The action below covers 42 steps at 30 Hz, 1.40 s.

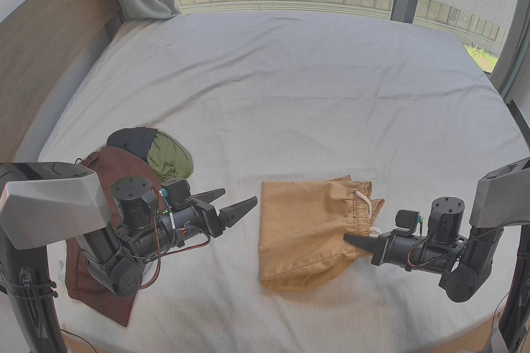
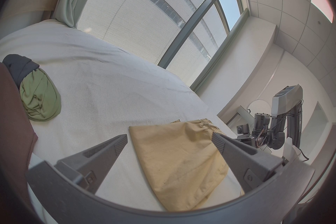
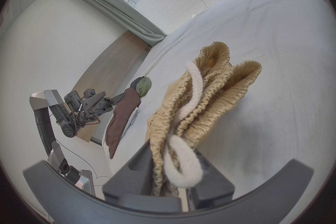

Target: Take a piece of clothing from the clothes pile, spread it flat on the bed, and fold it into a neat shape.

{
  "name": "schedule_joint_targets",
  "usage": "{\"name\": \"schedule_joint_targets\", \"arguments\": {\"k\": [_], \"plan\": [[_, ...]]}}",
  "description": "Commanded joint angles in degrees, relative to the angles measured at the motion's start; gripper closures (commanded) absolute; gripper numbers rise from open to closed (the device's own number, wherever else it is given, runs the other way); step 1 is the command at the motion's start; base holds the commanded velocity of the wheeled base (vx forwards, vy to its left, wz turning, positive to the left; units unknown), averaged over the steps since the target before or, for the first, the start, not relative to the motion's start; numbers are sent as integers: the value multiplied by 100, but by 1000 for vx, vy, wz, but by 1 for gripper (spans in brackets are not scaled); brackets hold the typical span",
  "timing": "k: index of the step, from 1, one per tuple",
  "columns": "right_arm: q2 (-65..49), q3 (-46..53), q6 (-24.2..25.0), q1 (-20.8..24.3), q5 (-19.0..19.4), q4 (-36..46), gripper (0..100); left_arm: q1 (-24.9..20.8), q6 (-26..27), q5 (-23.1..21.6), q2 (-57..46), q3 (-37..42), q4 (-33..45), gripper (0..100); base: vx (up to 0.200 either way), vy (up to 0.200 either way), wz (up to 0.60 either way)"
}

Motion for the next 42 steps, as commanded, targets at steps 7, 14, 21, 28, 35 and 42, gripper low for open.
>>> {"name": "schedule_joint_targets", "arguments": {"k": [7, 14, 21, 28, 35, 42], "plan": [[-504, 3, 256, 154, 4, 5, 100, 86, -19, -32, -203, 159, -8, 0, 0, 0, 0], [-846, -6, 388, 312, -5, 5, 100, 165, -19, -84, -352, 335, 1, 0, 0, 0, 0], [-1154, -120, 599, 400, -14, 14, 100, 156, -10, -137, -370, 493, 1, 0, 0, 0, 0], [-1198, -270, 625, 400, -40, 5, 100, 165, 16, -137, -396, 502, -8, 0, 0, 0, 0], [-1321, -586, 757, 637, -40, 22, 100, 218, 77, -137, -449, 502, -8, 0, 0, 0, 0], [-1198, -990, 924, 786, 30, 22, 100, 402, 209, -155, -476, 537, -8, 0, 0, 0, 0]]}}
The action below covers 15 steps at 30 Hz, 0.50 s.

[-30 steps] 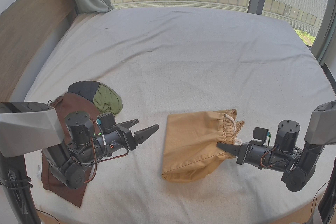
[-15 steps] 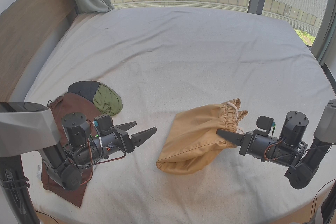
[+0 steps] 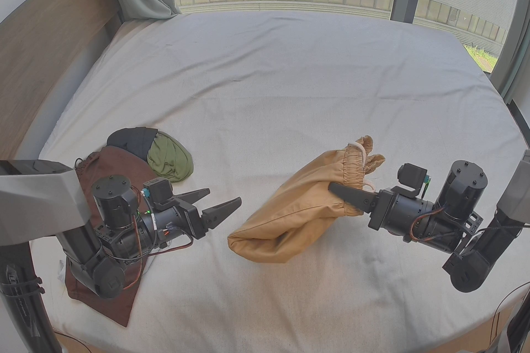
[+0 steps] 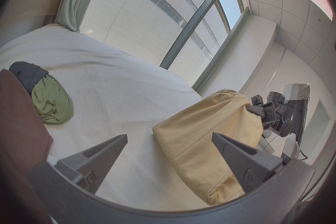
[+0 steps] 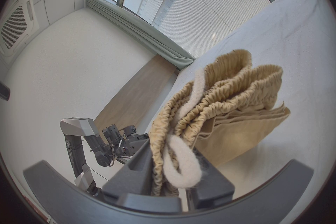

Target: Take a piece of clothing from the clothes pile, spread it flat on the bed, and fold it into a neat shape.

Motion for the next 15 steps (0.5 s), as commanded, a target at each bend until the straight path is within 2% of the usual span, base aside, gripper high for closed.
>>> {"name": "schedule_joint_targets", "arguments": {"k": [1, 8, 10, 15], "plan": [[64, -221, 51, 45, 82, 1, 100, 146, 41, -14, -111, 8, -3, 0, 0, 0, 0], [64, -458, 245, -60, 328, 1, 100, 313, -3, -22, -278, 26, 6, 0, 0, 0, 0], [73, -678, 473, -140, 434, 9, 100, 331, -3, -14, -295, 61, 6, 0, 0, 0, 0], [310, -1047, 570, -245, 504, 9, 100, 331, -3, -14, -287, 52, 6, 0, 0, 0, 0]]}}
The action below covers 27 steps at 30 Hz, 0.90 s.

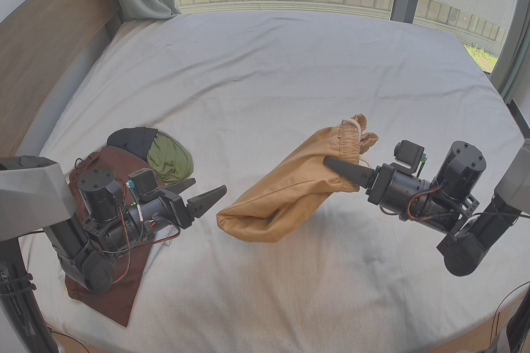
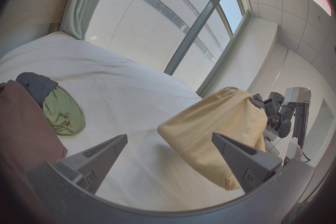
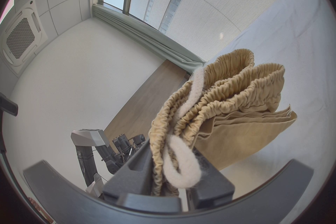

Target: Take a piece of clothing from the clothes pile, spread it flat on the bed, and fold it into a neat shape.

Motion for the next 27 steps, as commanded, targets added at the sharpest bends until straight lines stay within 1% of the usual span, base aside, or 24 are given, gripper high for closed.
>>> {"name": "schedule_joint_targets", "arguments": {"k": [1, 8, 18, 21, 22, 27], "plan": [[279, -367, 47, -121, 31, 1, 100, 14, -5, -5, -25, 6, -1, 0, 0, 0, 0], [718, -1000, 82, -271, 277, 1, 100, 49, -14, 4, -42, 23, -1, 0, 0, 0, 0], [1281, -2045, 249, -394, 356, 62, 100, 58, -23, 4, -60, 32, -1, 0, 0, 0, 0], [1386, -2300, 416, -446, 365, 80, 100, 58, -23, 4, -60, 32, -1, 0, 0, 0, 0], [1466, -2546, 530, -455, 365, 194, 100, 58, -23, 4, -60, 32, -1, 0, 0, 0, 0], [1589, -3267, 557, -517, 365, 783, 100, 58, -23, 4, -60, 32, -1, 0, 0, 0, 0]]}}
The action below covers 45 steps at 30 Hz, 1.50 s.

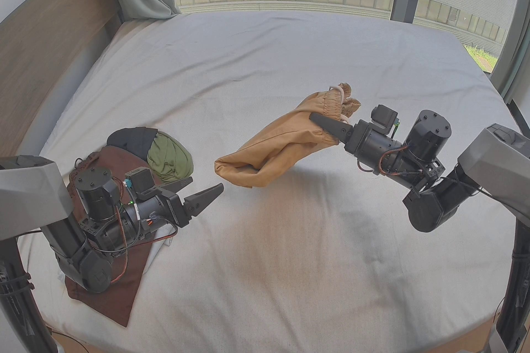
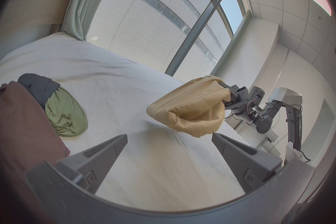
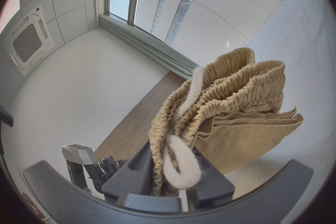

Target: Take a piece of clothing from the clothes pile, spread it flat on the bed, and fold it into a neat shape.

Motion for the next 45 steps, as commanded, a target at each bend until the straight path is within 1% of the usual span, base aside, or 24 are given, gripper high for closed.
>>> {"name": "schedule_joint_targets", "arguments": {"k": [1, 10, 19, 26, 35, 38, 42, 45], "plan": [[321, -811, 62, -108, 6, 460, 100, 1, -3, -1, -1, 8, -4, 0, 0, 0, 0], [647, -1875, 71, -125, -12, 1278, 100, 1, 5, -1, -1, 8, -4, 0, 0, 0, 0], [1218, -2350, 71, -178, -21, 1348, 100, -8, 5, -10, -1, 25, -4, 0, 0, 0, 0], [1271, -2754, 71, -169, -21, 1576, 100, 1, 5, -28, 8, 52, -4, 0, 0, 0, 0], [1279, -3738, 79, -125, -47, 2156, 100, -8, 5, -80, 34, 96, -4, 0, 0, 0, 0], [1394, -3949, 71, -90, -56, 2200, 100, -8, 5, -80, 34, 87, -4, 0, 0, 0, 0], [1692, -4160, 62, -46, -161, 2139, 100, -17, -21, -80, 60, 96, -4, 0, 0, 0, 0], [1868, -4107, 44, -38, -258, 2104, 100, -17, -21, -80, 78, 104, -4, 0, 0, 0, 0]]}}
